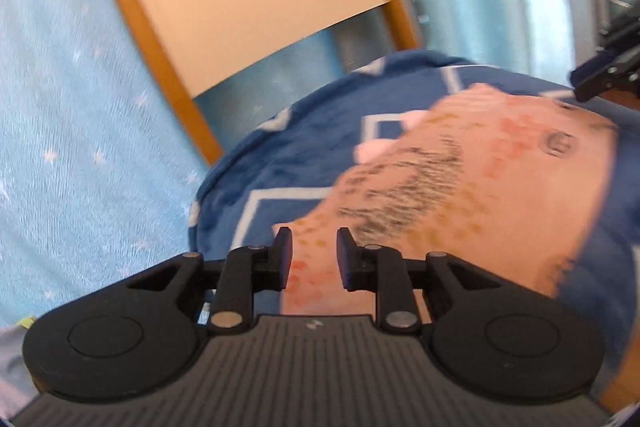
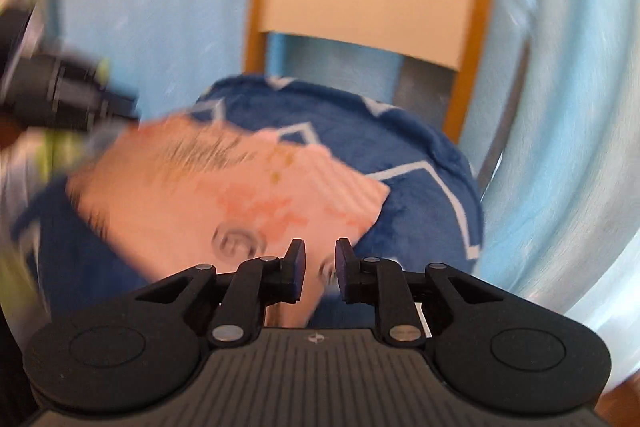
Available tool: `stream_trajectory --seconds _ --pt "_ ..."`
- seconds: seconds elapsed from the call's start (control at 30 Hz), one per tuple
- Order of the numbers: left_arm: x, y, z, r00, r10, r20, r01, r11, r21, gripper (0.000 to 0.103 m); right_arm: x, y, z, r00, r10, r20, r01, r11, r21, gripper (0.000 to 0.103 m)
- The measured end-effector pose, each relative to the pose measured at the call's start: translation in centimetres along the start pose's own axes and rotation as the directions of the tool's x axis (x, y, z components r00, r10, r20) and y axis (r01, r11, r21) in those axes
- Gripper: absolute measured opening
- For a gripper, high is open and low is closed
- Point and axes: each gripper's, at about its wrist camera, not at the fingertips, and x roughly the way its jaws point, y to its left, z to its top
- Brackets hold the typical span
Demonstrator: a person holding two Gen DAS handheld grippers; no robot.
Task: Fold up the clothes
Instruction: 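Press and smooth the pants on the blanket with both grippers, then grasp the pants edge with both grippers, lift and lay it back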
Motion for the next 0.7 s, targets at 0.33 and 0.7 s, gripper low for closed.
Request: stream_trajectory --seconds 0.33,0.7 --pt "-2.9 -7.6 -5.5 1.000 -0.014 -0.005 0.014 0.901 0.434 0.030 2.0 7.9 -3.7 0.985 -0.169 0.030 0.154 0.791 -0.592 0.036" --pt "-1.7 -7.5 -6.4 0.998 0.062 -0.012 -0.051 0.893 0.448 0.011 2.0 10.2 -3.9 0.972 -0.235 -0.004 0.181 0.760 -0.624 0.007"
